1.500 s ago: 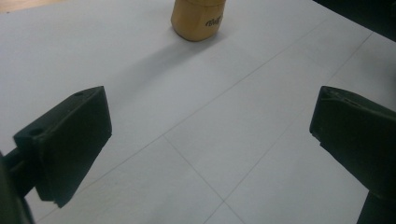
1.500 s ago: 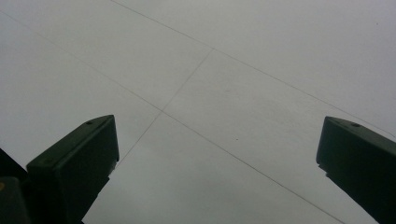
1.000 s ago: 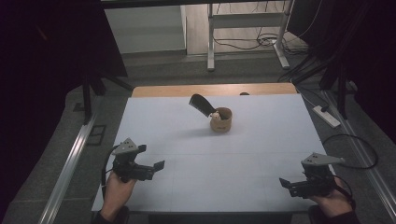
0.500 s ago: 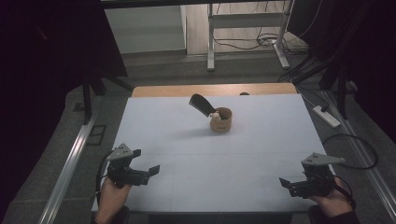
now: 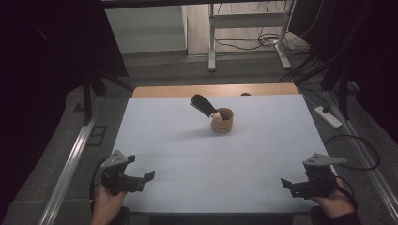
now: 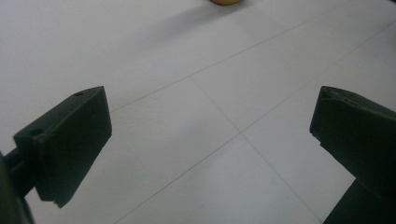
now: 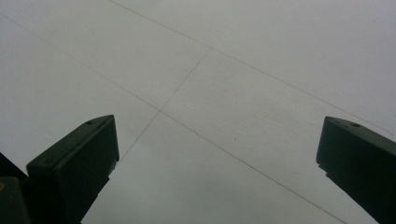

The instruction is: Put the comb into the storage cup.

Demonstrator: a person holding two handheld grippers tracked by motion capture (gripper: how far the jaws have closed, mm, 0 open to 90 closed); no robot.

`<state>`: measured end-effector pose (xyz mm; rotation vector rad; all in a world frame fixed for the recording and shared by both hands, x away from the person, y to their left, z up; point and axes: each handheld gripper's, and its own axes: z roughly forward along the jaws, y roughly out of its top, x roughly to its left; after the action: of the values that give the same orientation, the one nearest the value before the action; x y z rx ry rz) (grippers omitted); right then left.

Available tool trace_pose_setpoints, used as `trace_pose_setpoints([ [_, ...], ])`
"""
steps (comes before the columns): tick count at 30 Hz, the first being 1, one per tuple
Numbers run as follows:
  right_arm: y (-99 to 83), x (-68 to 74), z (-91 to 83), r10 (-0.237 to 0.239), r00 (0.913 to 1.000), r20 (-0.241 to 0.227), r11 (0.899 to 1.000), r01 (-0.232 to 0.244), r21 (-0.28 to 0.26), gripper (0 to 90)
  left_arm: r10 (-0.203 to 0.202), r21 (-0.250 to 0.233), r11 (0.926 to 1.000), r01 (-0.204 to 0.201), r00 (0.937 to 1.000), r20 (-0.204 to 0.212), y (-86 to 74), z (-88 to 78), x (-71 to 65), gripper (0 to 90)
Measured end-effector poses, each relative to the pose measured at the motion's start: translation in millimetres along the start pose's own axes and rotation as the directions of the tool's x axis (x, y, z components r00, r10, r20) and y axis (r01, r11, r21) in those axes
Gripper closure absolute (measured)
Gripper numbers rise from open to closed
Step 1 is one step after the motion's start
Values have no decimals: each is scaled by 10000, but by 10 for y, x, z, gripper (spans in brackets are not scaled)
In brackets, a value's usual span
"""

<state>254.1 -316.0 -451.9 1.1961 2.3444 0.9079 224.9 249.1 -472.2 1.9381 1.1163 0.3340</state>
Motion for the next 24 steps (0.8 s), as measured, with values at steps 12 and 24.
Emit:
trace_pose_setpoints([
  [12, 0, -2, -1, 35, 10000, 46, 10000, -35, 22, 0, -272, 162, 9995, 272, 9996, -21, -96, -59, 12, 0],
  [24, -1, -5, 0, 95, 9999, 102, 10000, -95, 0, 0, -184, 426, 9989, 198, 9993, -331, -156, -112, -11, 0],
])
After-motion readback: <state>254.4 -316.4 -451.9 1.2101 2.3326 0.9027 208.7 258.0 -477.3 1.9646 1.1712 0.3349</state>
